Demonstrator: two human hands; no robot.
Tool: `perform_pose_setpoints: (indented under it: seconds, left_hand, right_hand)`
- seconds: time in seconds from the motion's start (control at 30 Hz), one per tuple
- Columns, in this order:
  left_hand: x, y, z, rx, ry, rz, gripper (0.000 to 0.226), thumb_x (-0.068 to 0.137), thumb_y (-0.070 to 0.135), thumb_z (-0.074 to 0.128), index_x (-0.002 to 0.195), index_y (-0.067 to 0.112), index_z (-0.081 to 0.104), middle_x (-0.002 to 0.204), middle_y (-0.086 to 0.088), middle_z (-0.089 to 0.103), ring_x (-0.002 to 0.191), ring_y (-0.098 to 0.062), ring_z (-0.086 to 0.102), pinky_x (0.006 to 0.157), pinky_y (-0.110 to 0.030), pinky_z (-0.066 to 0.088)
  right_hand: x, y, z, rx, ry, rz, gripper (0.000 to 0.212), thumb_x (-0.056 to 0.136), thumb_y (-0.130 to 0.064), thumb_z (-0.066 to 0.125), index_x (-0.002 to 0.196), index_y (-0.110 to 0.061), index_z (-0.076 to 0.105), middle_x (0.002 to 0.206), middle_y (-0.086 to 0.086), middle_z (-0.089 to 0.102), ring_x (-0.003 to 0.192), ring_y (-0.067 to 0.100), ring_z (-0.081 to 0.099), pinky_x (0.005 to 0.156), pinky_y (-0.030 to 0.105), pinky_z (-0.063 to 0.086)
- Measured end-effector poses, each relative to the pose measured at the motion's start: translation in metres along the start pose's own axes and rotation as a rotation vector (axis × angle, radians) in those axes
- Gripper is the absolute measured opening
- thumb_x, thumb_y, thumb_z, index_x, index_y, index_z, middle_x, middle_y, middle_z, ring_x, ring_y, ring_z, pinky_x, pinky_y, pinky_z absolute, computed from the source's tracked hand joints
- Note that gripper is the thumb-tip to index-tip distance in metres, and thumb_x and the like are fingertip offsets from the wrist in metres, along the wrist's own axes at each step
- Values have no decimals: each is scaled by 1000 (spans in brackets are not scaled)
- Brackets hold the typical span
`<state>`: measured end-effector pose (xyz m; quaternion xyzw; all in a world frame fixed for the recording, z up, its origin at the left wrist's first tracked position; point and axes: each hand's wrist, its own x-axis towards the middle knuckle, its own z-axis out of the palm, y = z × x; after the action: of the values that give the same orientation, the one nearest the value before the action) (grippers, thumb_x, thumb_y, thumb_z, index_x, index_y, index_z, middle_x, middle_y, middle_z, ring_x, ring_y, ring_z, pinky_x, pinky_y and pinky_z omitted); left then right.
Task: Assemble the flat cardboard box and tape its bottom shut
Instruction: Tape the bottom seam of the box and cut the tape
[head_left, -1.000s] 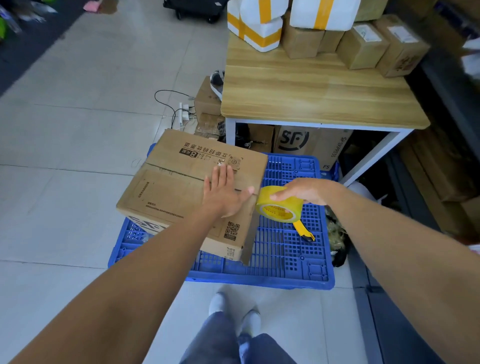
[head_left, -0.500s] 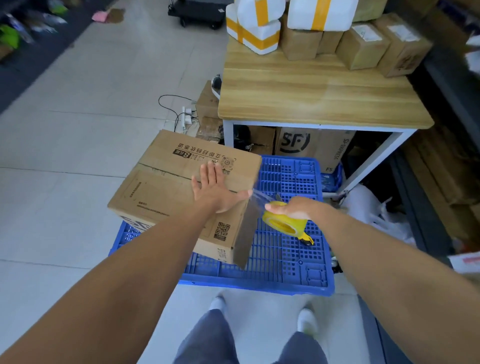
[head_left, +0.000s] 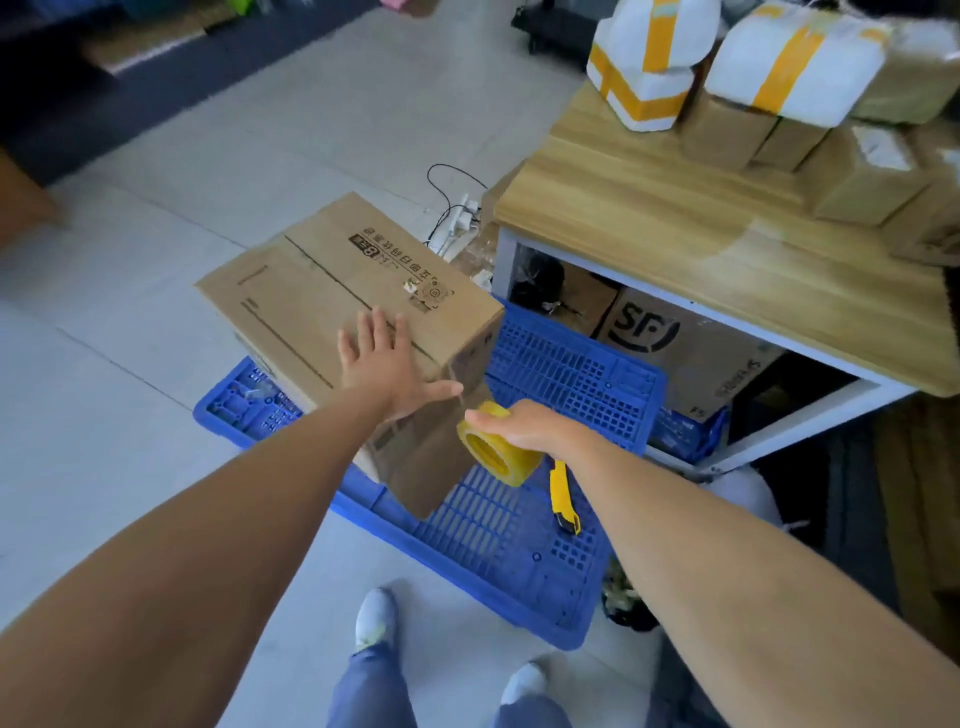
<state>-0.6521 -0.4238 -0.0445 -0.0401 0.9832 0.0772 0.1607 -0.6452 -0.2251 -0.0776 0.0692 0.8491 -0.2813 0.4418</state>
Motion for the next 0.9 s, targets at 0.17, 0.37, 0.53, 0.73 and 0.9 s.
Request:
perform_pose_setpoints:
  seconds: [0.17,0.37,0.53,0.73,0.9]
  left_hand:
    - [-10,11,10,80,98,-26,112,79,72,46,148,3,-10,156,-21,-15,144,-35,-16,117,-51,-5]
    - [-13,12,15,63,157,-13,103,84,60,52,149,3,-3,157,-20,-9,145,-35,-12,118,-47,-4]
    - [-9,9,13,4,130,5,96,88,52,52,149,1,-2,158,-20,-7,145,-34,-11,119,-44,-2]
    - [-9,16,13,-11,117,68,85,92,44,51,149,0,6,157,-23,-1,145,-36,-6,119,-42,0]
    - [-7,12,5,-67,126,81,73,92,39,53,146,1,20,155,-21,14,145,-34,5,119,-41,9]
  right_hand:
    - [13,14,2,98,-101,-62,71,71,-56,74,127,-16,55,141,6,51,120,25,54,103,40,42]
    - [15,9,4,10,-97,-70,102,68,-76,60,144,-11,38,149,11,41,129,31,45,106,45,40]
    - [16,5,5,-54,-125,-44,110,67,-80,56,147,-9,31,153,13,34,132,34,42,103,44,40]
    - [8,9,0,-26,-192,44,109,64,-81,56,140,-6,37,136,17,51,114,35,57,100,48,47]
    - [3,20,-1,88,-239,67,95,67,-70,66,132,-4,42,129,18,58,113,34,59,100,49,48]
